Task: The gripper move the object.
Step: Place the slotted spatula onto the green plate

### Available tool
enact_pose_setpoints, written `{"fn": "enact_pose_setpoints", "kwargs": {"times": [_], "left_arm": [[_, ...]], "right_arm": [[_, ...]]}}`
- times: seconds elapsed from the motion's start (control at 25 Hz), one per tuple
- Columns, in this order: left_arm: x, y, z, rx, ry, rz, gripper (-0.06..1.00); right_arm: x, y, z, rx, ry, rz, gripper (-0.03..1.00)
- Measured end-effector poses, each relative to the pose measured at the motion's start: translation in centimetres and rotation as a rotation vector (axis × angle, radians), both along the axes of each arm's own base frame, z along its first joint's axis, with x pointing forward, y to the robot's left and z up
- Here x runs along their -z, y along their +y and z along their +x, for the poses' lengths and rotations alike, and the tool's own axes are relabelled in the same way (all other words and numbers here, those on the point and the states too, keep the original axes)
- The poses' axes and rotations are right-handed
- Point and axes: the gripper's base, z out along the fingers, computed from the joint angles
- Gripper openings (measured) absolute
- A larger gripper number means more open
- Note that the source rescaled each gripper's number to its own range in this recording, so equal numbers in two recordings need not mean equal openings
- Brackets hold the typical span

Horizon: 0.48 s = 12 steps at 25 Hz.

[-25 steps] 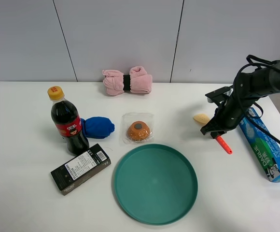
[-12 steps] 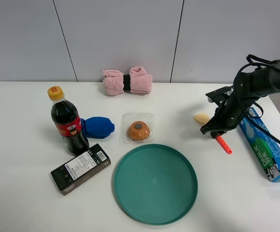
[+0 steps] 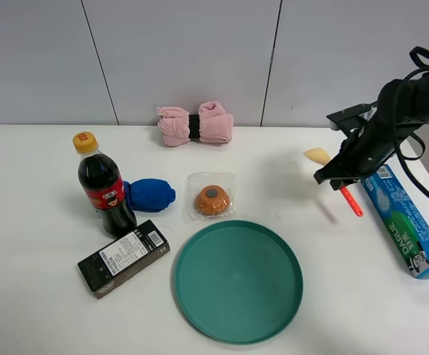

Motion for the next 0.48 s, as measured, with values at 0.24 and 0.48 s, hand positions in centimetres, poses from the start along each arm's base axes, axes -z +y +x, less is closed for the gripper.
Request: {"fn": "enact_pose_setpoints", "kwargs": {"times": [0.24,0.48], "left_arm": [[0.0,0.0,0.0,0.000,0.000,0.000,1.00],[0.0,0.0,0.0,0.000,0.000,0.000,1.00]], "right_arm": [[-2.4,2.0,-0.9,-0.059,-0.047,0.006,0.00],[-4.2,5.6,-2.2,-0.170,-0.091,0.018,0.00]]}}
